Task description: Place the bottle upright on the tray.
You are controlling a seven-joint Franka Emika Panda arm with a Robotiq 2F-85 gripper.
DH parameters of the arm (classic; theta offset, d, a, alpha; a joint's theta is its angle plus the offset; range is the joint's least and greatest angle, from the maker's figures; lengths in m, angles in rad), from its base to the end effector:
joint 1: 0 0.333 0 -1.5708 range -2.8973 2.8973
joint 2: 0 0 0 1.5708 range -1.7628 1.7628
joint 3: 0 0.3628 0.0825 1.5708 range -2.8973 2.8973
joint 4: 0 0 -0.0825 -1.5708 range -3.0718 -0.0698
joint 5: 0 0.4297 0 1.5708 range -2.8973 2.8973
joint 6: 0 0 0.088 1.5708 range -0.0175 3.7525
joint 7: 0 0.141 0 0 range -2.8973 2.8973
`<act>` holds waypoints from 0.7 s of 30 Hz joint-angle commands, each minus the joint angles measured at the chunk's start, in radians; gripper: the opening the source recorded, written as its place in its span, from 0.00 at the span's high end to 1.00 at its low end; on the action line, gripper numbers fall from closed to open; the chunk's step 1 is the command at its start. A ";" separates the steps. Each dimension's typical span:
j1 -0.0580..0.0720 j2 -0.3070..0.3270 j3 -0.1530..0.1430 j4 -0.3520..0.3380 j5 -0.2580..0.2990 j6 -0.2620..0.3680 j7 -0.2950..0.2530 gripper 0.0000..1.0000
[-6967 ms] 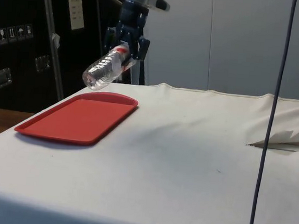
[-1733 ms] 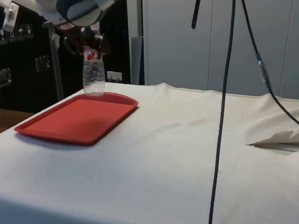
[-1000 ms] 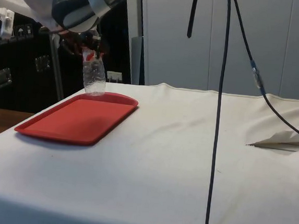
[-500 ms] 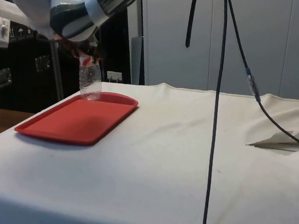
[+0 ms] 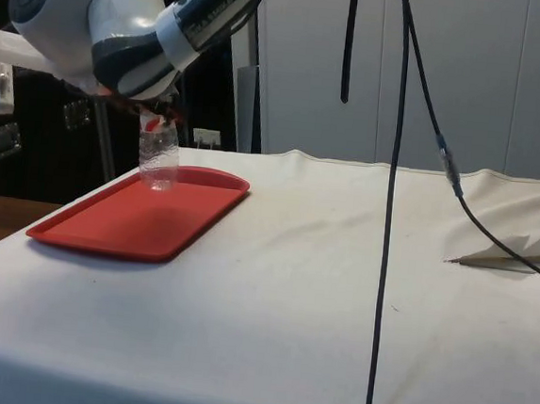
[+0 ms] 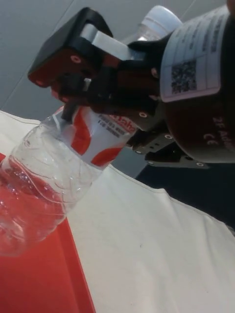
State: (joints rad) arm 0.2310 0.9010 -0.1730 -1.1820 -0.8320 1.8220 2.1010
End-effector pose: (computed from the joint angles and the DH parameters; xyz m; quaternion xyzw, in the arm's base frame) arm 0.8241 0.0038 0.2469 0.6013 -0.6577 0.3354 0.3057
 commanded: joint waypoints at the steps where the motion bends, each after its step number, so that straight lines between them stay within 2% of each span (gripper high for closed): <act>1: 0.006 0.008 -0.002 0.005 -0.006 -0.003 0.020 0.86; 2: 0.001 0.002 0.002 0.000 -0.004 -0.001 0.009 0.86; 3: 0.006 0.010 0.000 0.005 -0.011 -0.004 0.028 0.86; 6: 0.008 0.020 0.008 0.005 -0.033 -0.009 0.052 0.86; 11: 0.012 0.035 0.016 0.006 -0.058 -0.015 0.075 0.86; 12: 0.009 0.030 0.018 0.001 -0.059 -0.013 0.070 0.86; 20: 0.018 0.056 0.022 0.008 -0.090 -0.021 0.103 0.86; 21: 0.015 0.050 0.024 0.001 -0.092 -0.017 0.098 0.86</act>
State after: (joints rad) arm 0.2470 0.9540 -0.1480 -1.1810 -0.9290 1.8040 2.2030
